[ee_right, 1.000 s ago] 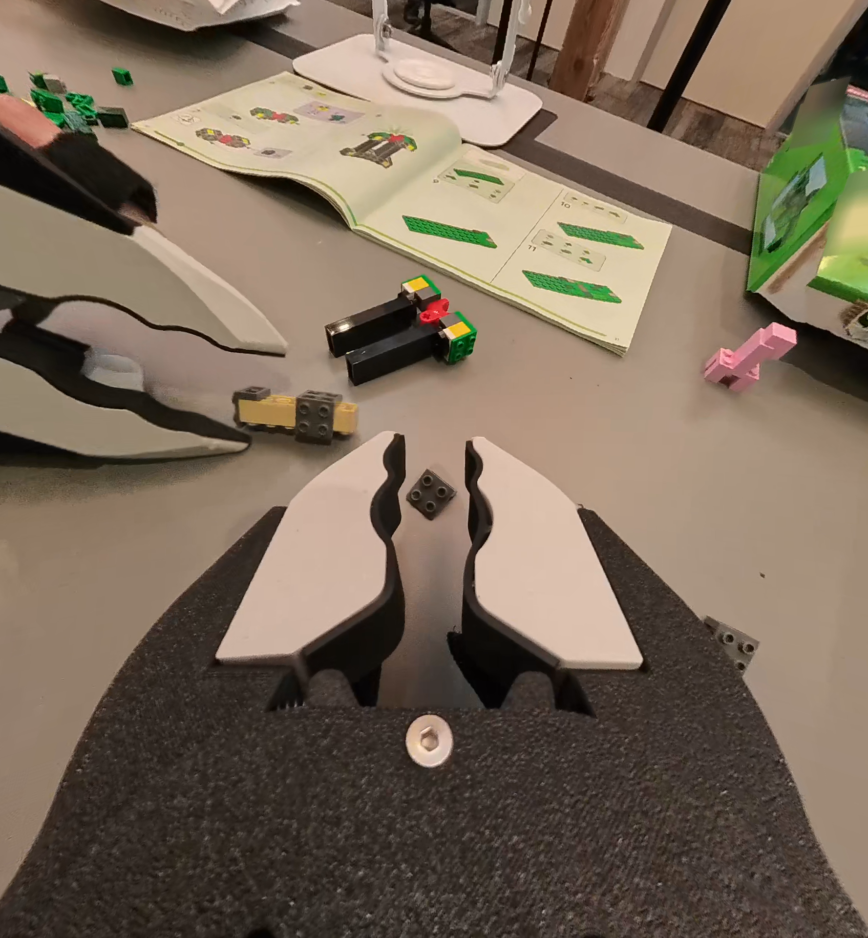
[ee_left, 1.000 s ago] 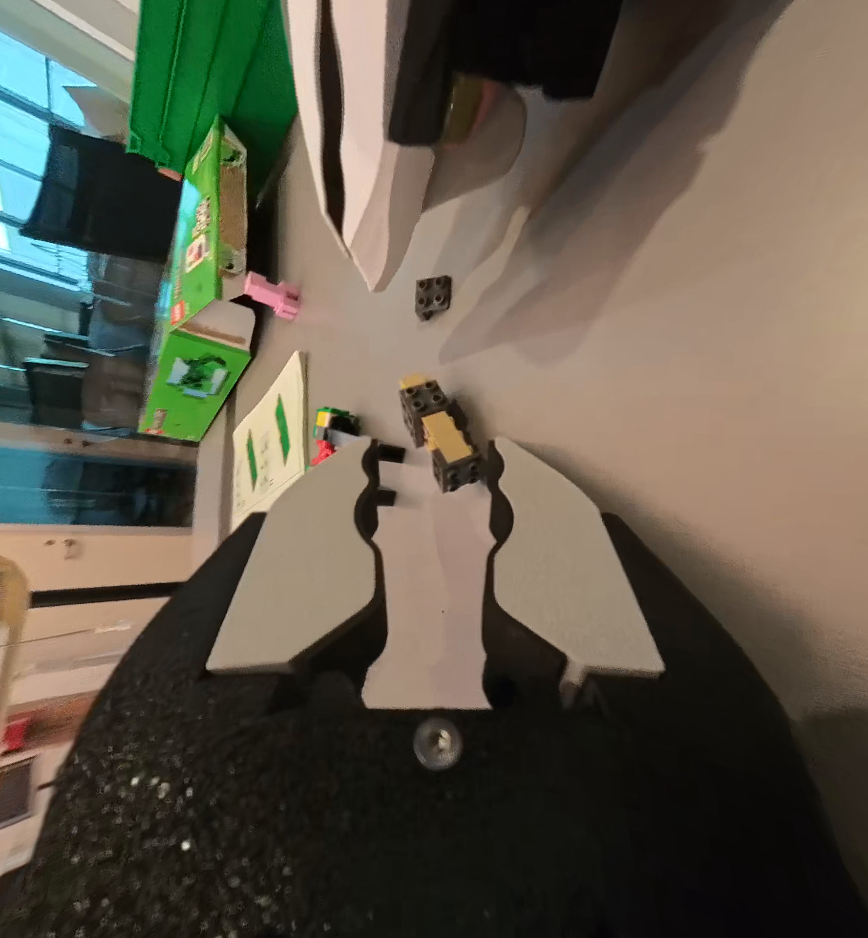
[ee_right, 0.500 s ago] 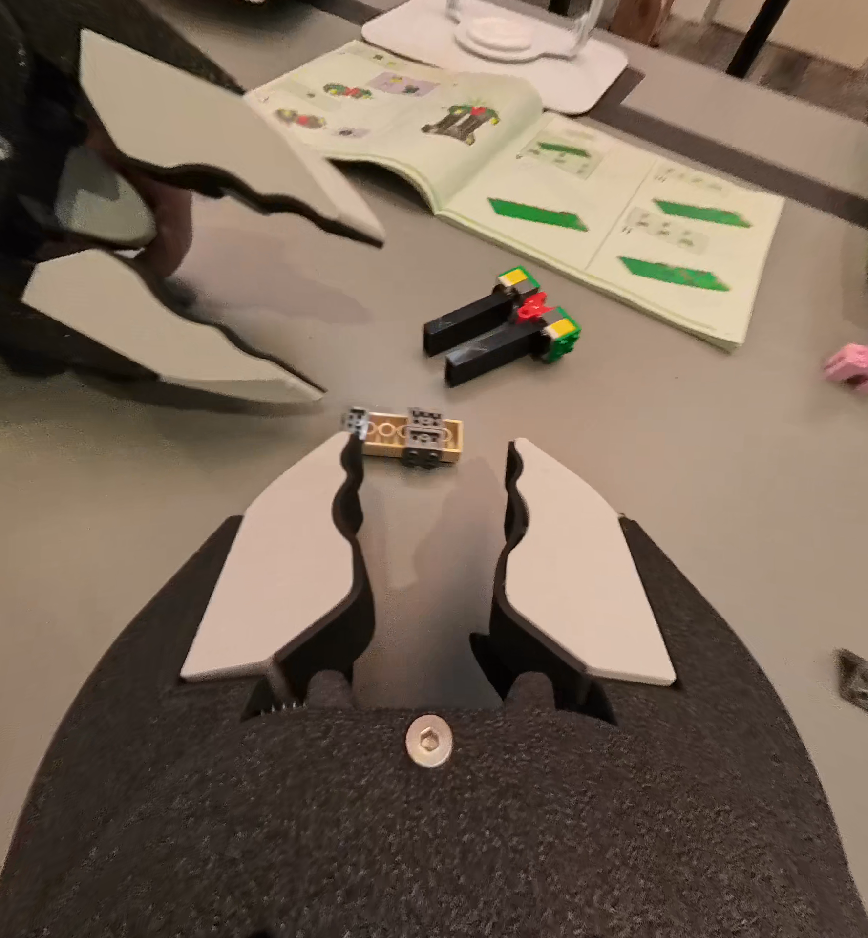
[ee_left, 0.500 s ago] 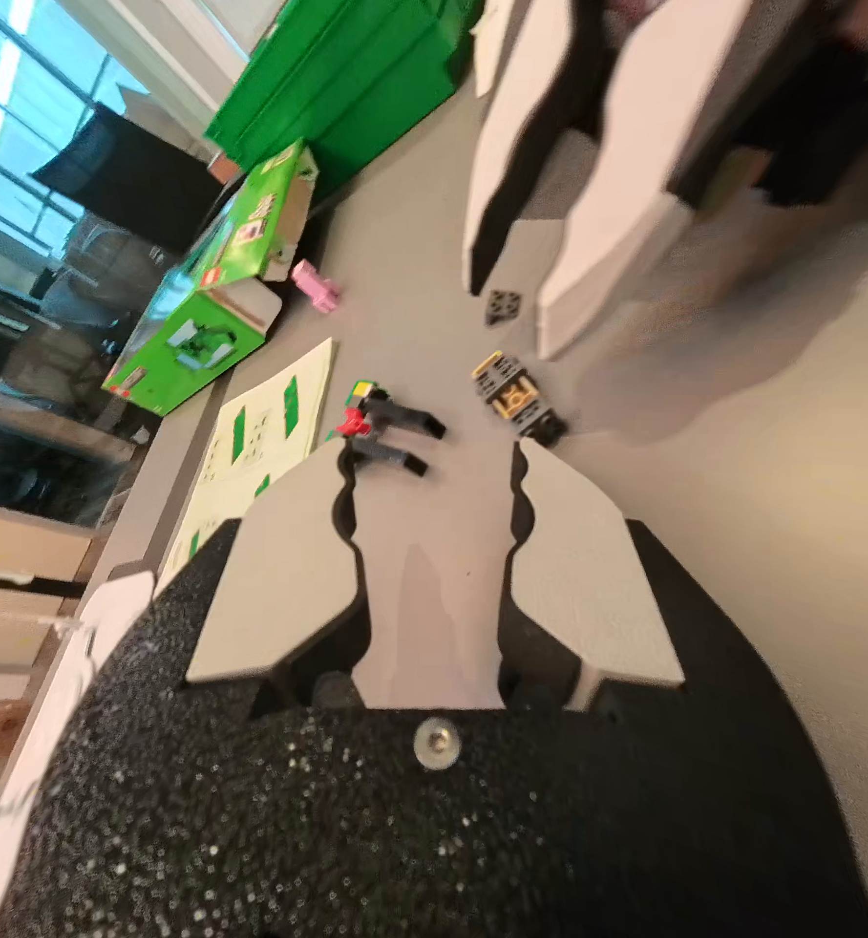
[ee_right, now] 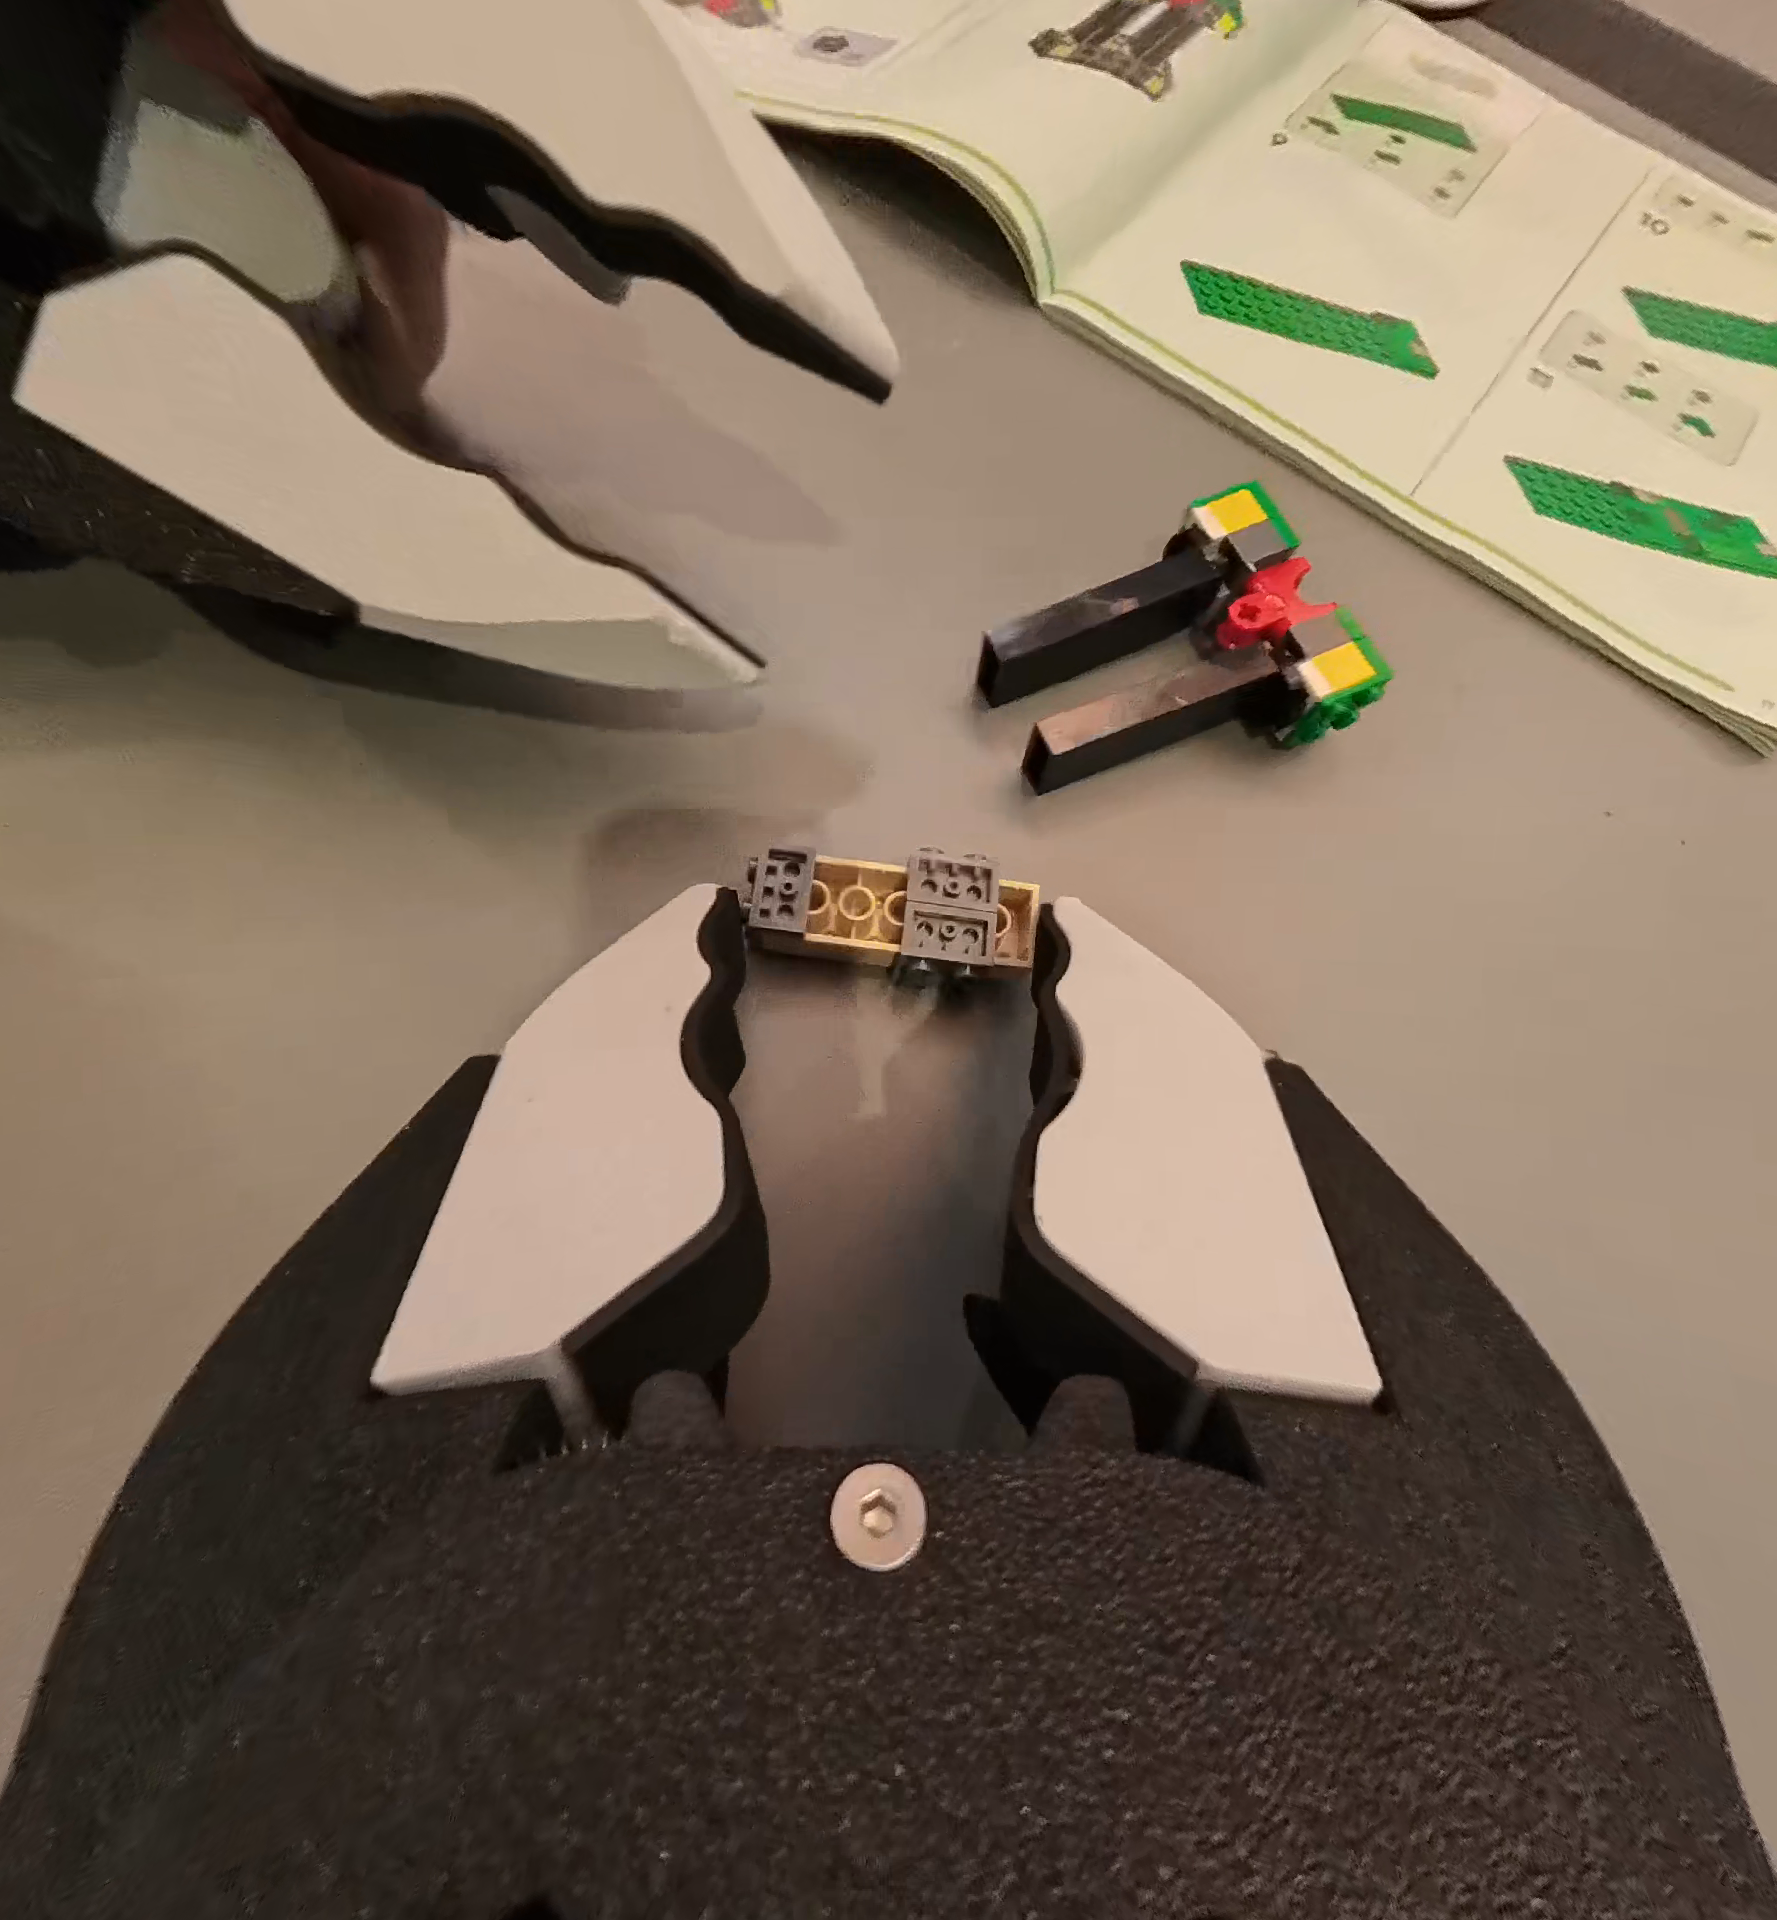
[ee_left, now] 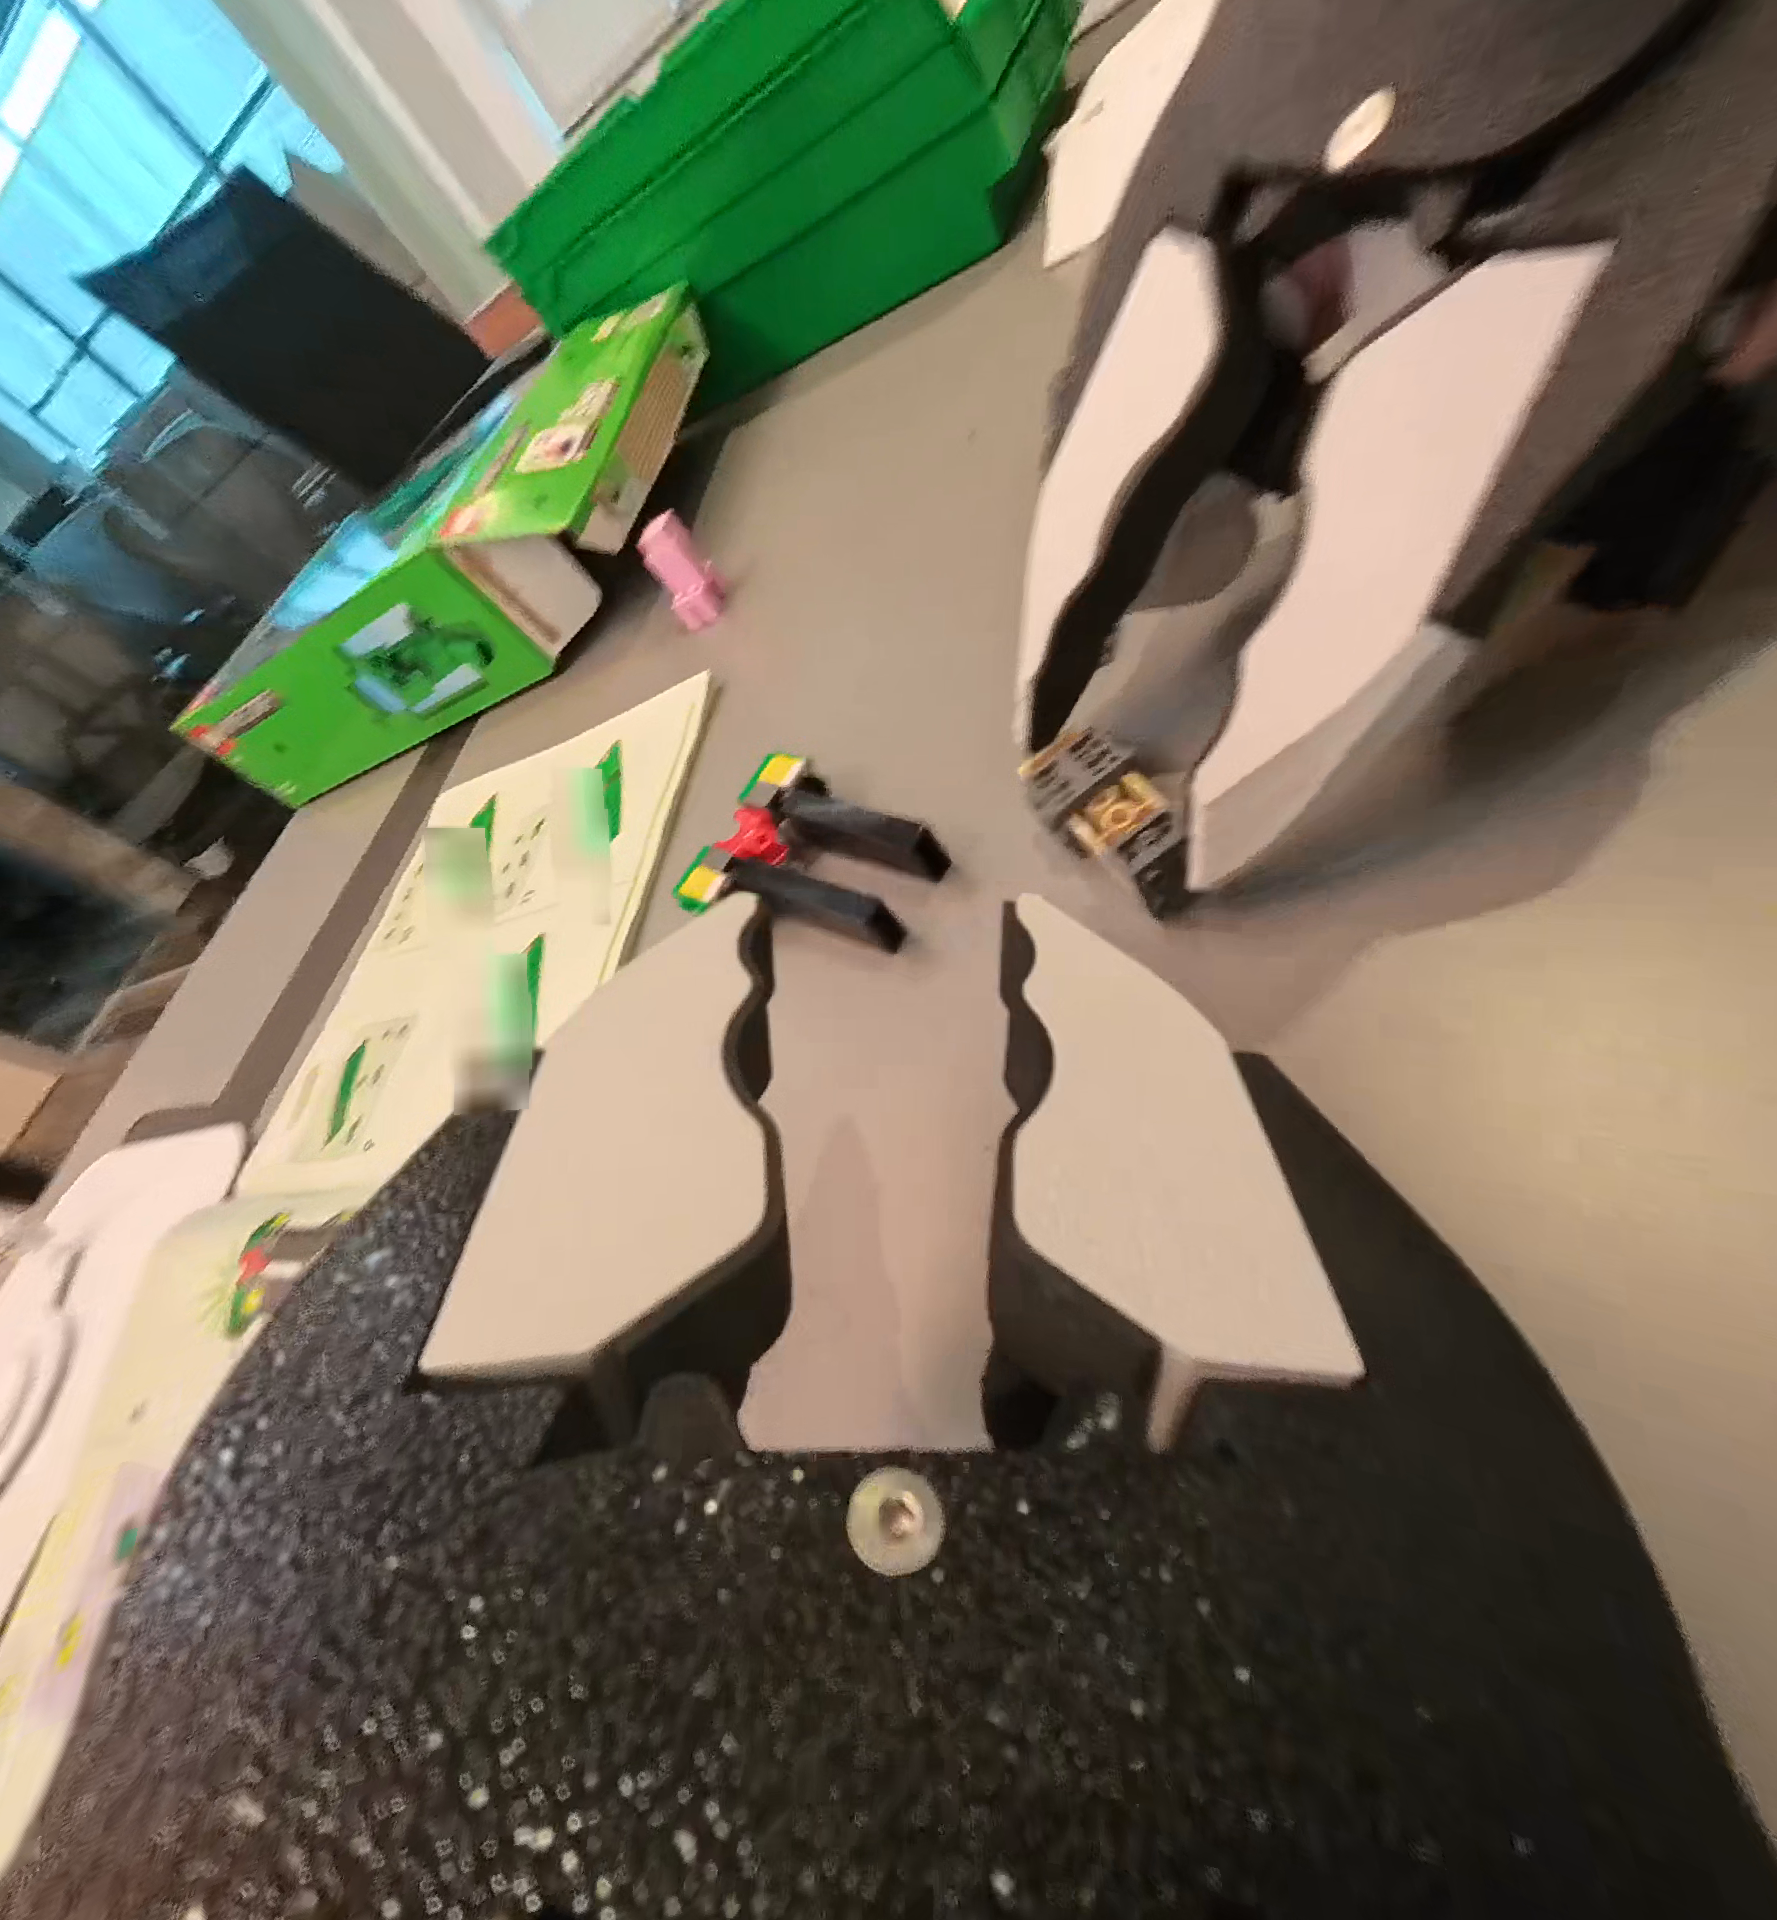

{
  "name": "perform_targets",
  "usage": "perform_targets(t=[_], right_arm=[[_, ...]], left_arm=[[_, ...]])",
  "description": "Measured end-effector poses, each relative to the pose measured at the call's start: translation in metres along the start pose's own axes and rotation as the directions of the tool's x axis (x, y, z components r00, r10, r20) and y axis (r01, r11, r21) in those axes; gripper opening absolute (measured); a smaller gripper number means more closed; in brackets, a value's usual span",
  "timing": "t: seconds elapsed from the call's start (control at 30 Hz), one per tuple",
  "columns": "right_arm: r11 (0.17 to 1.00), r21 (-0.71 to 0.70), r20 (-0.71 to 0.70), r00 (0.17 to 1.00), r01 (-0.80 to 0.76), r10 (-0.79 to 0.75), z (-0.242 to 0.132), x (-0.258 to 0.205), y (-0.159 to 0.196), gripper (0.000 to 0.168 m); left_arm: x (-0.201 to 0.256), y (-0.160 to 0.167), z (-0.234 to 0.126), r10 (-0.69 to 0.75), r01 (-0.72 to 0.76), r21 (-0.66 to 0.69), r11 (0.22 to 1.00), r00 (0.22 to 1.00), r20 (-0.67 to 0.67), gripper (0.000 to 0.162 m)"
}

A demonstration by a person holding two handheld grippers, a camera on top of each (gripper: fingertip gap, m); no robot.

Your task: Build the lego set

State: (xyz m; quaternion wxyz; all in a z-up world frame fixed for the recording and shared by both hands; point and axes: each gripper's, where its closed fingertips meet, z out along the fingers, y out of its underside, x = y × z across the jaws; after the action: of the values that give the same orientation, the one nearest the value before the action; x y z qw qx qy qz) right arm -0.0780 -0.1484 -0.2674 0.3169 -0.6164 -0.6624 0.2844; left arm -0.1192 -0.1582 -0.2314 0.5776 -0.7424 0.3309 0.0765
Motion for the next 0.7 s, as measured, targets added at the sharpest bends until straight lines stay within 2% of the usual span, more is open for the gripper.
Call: perform_targets(t=[0.13, 0.23, 0.33, 0.4, 0.47, 0.57, 0.7], right_arm=[[0.995, 0.101, 0.114, 0.993, 0.025, -0.036, -0.008, -0.003, -0.011, 0.053], [0.979, 0.19, 0.302, 0.945, 0.07, -0.126, -0.017, -0.019, -0.019, 0.053], [0.959, 0.175, 0.359, 0.892, 0.224, -0.274, -0.014, -0.024, -0.011, 0.053], [0.941, 0.129, 0.381, 0.86, 0.312, -0.338, -0.008, -0.025, -0.001, 0.053], [0.936, 0.111, 0.423, 0.837, 0.333, -0.348, -0.006, -0.03, 0.002, 0.053], [0.923, 0.169, 0.438, 0.813, 0.346, -0.385, -0.012, -0.035, -0.002, 0.059], [0.903, 0.258, 0.352, 0.837, 0.344, -0.42, -0.026, -0.025, -0.008, 0.062]], left_arm=[[0.018, -0.025, -0.013, -0.05, 0.081, 0.172, 0.982, 0.982, -0.18, 0.049], [0.02, -0.031, -0.02, -0.119, 0.178, 0.2, 0.964, 0.953, -0.278, 0.061], [0.021, -0.033, -0.024, -0.141, 0.217, 0.215, 0.952, 0.936, -0.322, 0.063], [0.022, -0.033, -0.024, -0.136, 0.212, 0.21, 0.955, 0.936, -0.326, 0.063], [0.026, -0.031, -0.022, -0.123, 0.193, 0.186, 0.963, 0.934, -0.336, 0.062], [0.04, -0.024, -0.018, -0.115, 0.17, 0.106, 0.98, 0.91, -0.399, 0.061], [0.053, -0.015, -0.011, -0.098, 0.115, 0.014, 0.993, 0.898, -0.43, 0.063]])
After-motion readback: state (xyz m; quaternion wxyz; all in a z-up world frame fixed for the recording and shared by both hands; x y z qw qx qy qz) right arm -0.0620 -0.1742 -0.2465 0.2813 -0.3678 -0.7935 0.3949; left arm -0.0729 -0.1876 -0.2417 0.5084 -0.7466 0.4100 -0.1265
